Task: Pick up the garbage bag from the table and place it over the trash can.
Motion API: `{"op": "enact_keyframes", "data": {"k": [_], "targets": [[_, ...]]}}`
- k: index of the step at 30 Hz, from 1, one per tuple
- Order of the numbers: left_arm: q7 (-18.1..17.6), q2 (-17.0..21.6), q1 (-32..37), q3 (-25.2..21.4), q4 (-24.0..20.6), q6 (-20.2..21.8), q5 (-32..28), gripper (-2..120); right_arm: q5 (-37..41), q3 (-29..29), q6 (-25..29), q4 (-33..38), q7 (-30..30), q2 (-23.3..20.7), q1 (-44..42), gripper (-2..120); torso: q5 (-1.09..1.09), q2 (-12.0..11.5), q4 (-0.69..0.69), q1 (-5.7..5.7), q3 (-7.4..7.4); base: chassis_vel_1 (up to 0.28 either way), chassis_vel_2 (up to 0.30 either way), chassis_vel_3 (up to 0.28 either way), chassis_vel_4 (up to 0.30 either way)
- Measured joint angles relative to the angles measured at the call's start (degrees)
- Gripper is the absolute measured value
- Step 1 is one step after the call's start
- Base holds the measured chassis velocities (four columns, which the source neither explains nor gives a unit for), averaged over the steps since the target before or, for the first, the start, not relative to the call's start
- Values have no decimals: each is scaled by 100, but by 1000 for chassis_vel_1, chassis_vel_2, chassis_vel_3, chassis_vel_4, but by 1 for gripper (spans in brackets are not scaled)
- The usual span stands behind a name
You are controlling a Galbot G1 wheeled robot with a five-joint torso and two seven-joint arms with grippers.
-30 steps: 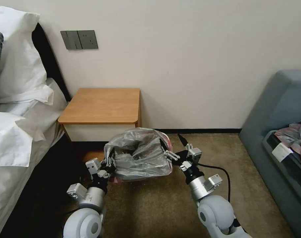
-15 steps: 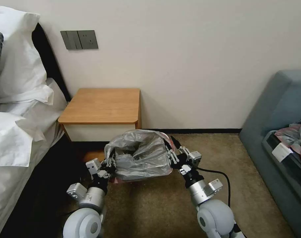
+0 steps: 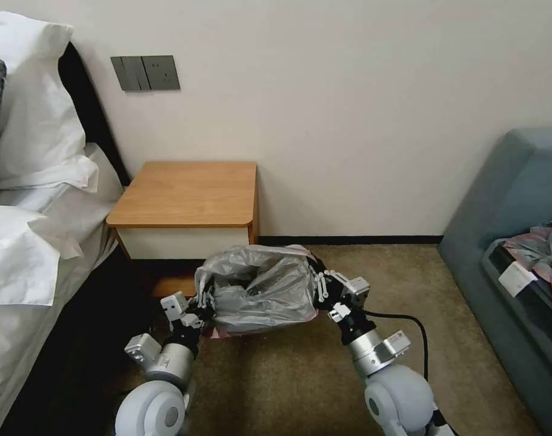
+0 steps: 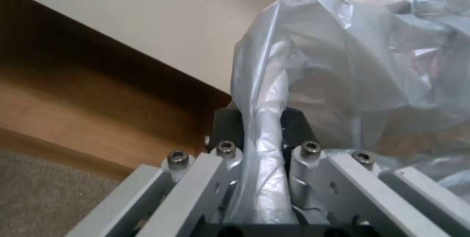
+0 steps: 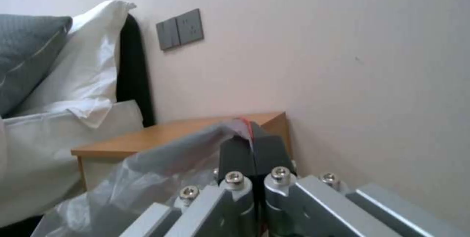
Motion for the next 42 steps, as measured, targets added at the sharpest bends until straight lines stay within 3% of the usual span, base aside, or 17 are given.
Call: {"op": "enact_keyframes", "data": {"k": [11,18,21,24,33,42], "targets": [[54,-3,-11,-7,24,-2,33,6,557,78,-553,89,441,-190,14,0,0,0,0,0,0,0,0,0,0],[85,5,-44,-64,26,-5,-36,6,1716,102,-1541,622,892,-300,-187,0,0,0,0,0,0,0,0,0,0],[215,4,-48,-83,30,4,-50,6,2789,160,-2101,907,1383,-348,-152,0,-1,0,-1,0,0,0,0,0,0],[330,15,-28,-99,30,39,-48,6,3409,190,-2235,1003,1624,-365,-46,0,-1,0,0,0,0,0,0,0,0],[515,65,-10,-115,50,46,47,6,3665,179,-2357,884,1770,-384,181,0,0,0,0,0,0,0,0,0,0],[747,80,-9,-176,62,-48,19,6,4253,264,-2911,809,2132,-546,244,0,0,0,0,0,0,0,0,0,0]]}}
